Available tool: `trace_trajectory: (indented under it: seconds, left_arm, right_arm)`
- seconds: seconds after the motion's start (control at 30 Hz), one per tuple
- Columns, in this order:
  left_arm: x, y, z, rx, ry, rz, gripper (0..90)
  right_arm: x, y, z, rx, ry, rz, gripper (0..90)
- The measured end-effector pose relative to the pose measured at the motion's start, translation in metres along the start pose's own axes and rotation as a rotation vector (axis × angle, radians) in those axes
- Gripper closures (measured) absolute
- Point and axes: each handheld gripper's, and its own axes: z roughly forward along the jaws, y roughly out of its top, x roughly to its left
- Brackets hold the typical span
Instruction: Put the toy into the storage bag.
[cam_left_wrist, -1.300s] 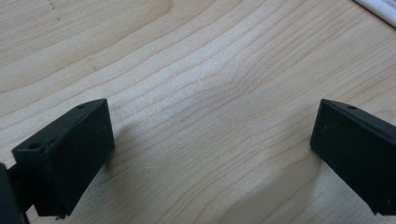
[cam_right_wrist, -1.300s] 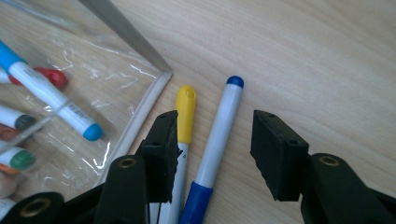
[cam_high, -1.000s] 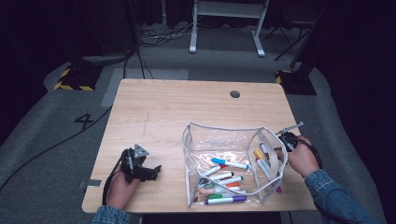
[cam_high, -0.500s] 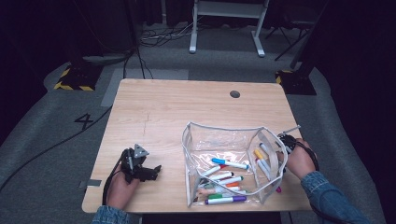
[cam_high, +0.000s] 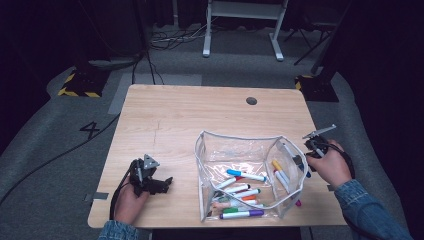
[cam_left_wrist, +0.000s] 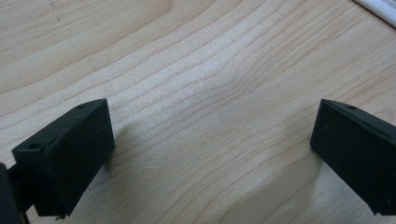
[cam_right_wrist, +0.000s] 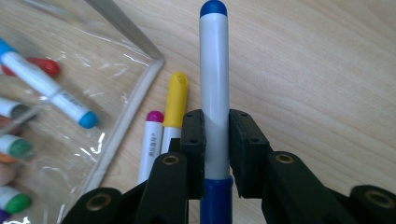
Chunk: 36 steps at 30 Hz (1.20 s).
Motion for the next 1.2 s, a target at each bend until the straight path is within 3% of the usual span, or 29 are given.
trace_trajectory:
  seconds: [0.2, 0.3, 0.67, 0.7, 0.9, 0.93, 1.13, 1.2]
  left_arm:
    - [0.000, 0.000, 0.000, 0.000, 0.000, 0.000, 0.0]
    - [0.000, 0.000, 0.000, 0.000, 0.000, 0.000, 0.0]
    - [0.000, 0.000, 0.000, 0.000, 0.000, -0.001, 0.0]
    - [0.000, 0.000, 0.000, 0.000, 0.000, 0.000, 0.0]
    - [0.000, 0.000, 0.000, 0.000, 0.001, -0.002, 0.0]
    - [0.000, 0.000, 0.000, -0.001, 0.001, -0.003, 0.0]
    - [0.000, 0.000, 0.000, -0.001, 0.001, -0.003, 0.0]
    - [0.000, 0.000, 0.000, -0.002, 0.001, -0.001, 0.0]
  right_arm:
    - [0.006, 0.010, -0.027, -0.048, 0.011, -0.030, 76.7]
    - [0.013, 0.019, -0.051, -0.077, 0.008, -0.072, 76.8]
    - [0.036, 0.038, -0.102, -0.152, 0.001, -0.188, 76.8]
    - [0.043, 0.041, -0.110, -0.163, -0.002, -0.220, 76.7]
    - [0.062, 0.047, -0.126, -0.182, 0.001, -0.293, 76.8]
    - [0.071, 0.050, -0.131, -0.193, 0.008, -0.321, 76.7]
    - [0.094, 0.055, -0.138, -0.209, 0.037, -0.394, 76.7]
    - [0.110, 0.058, -0.138, -0.207, 0.066, -0.444, 76.7]
